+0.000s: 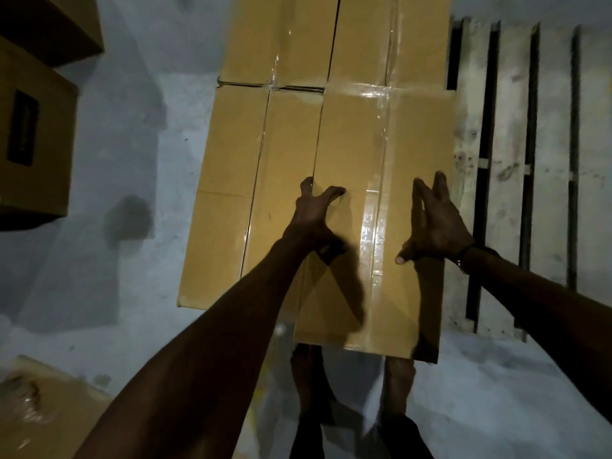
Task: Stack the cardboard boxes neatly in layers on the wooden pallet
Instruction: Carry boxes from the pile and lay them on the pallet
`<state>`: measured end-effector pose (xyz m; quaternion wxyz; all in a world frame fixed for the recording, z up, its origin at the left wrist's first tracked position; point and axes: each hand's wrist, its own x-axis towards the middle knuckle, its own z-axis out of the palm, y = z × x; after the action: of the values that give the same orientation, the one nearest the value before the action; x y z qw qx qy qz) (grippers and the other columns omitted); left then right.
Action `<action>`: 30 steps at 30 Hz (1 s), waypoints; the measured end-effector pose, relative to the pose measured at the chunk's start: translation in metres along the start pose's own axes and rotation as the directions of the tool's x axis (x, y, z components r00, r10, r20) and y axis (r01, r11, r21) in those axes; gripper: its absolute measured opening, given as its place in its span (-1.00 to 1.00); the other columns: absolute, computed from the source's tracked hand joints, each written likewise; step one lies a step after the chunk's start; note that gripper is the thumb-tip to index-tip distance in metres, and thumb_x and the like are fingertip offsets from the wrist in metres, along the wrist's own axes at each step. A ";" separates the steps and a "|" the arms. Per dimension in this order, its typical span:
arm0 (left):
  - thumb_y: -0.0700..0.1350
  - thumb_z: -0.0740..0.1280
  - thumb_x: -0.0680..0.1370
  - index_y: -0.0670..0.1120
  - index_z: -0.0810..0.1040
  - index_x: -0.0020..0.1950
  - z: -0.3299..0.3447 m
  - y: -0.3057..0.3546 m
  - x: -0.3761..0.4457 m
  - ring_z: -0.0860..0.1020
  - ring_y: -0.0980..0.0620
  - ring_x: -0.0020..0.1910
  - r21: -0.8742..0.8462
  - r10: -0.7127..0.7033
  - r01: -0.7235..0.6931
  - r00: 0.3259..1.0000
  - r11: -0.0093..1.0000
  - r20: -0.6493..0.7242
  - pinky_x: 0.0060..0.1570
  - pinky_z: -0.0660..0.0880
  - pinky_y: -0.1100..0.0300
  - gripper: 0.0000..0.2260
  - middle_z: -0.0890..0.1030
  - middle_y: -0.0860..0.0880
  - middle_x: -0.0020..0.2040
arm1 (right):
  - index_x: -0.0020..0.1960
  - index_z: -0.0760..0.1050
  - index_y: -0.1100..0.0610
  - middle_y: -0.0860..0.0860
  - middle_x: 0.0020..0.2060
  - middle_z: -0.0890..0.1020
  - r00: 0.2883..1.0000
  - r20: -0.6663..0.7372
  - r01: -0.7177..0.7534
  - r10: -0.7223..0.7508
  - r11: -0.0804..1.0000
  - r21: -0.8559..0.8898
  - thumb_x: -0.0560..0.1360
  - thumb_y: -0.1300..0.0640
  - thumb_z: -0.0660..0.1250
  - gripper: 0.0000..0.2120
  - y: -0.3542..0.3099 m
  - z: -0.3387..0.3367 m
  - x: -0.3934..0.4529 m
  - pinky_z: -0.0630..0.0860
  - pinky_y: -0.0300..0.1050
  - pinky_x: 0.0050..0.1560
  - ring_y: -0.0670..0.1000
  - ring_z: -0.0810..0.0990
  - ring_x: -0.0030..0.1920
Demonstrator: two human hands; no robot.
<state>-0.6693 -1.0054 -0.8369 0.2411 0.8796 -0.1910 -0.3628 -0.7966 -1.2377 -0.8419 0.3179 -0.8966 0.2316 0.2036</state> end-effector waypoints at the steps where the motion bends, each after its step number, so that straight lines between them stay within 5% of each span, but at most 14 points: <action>1: -0.03 0.74 0.19 0.12 0.34 0.55 0.002 -0.003 0.004 0.07 -0.39 0.55 0.035 0.002 -0.002 1.000 0.999 0.002 0.46 0.32 -0.28 0.00 -0.10 -0.19 0.63 | 0.68 -0.15 0.02 0.09 0.63 -0.34 1.000 0.002 -0.001 0.001 1.000 0.002 -0.18 -0.14 0.78 0.67 0.002 0.003 0.004 0.13 0.36 0.56 0.30 -0.16 0.62; 8: 0.17 0.69 0.22 0.23 0.15 0.62 0.024 -0.035 0.025 -0.18 -0.45 0.58 0.234 0.048 -0.045 0.999 0.971 -0.008 0.35 0.02 -0.61 0.09 -0.11 -0.17 0.67 | 0.69 -0.12 0.04 0.09 0.62 -0.35 1.000 0.009 -0.007 0.007 1.000 0.008 -0.21 -0.14 0.77 0.68 0.021 0.026 0.031 0.13 0.30 0.57 0.29 -0.14 0.62; 18: 0.23 0.63 0.30 0.20 0.00 0.67 0.041 -0.051 0.031 -0.22 -0.50 0.56 0.360 0.089 -0.090 0.996 0.929 0.019 0.34 0.04 -0.61 0.12 -0.26 -0.11 0.67 | 0.68 -0.17 -0.05 0.01 0.61 -0.40 0.999 0.036 -0.017 0.017 1.000 0.017 -0.18 -0.18 0.77 0.67 0.039 0.043 0.042 0.21 0.39 0.51 0.35 -0.09 0.61; 25: 0.26 0.50 0.45 0.09 0.01 0.69 0.044 -0.071 0.006 -0.09 -0.49 0.58 0.468 0.147 -0.164 0.986 0.868 0.073 0.39 0.20 -0.54 -0.03 -0.16 -0.11 0.68 | 0.68 -0.01 0.01 0.12 0.64 -0.25 1.000 -0.022 0.010 -0.011 1.000 -0.019 0.31 -0.06 0.66 0.17 0.037 0.064 -0.006 0.20 0.25 0.56 0.30 0.05 0.62; 30: 0.10 0.47 0.54 0.07 0.13 0.67 0.060 -0.093 -0.044 -0.04 -0.43 0.60 0.480 0.189 -0.212 0.977 0.851 0.096 0.41 0.27 -0.42 -0.20 -0.05 -0.09 0.69 | 0.67 0.03 0.00 0.09 0.66 -0.20 0.999 -0.044 -0.010 0.010 1.000 -0.018 0.40 -0.02 0.59 0.03 0.041 0.099 -0.067 0.13 0.30 0.57 0.19 -0.01 0.64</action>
<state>-0.7270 -0.9245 -0.9027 0.0437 0.8787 -0.3721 -0.2959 -0.8951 -1.1809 -0.8981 0.3036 -0.9025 0.2411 0.1875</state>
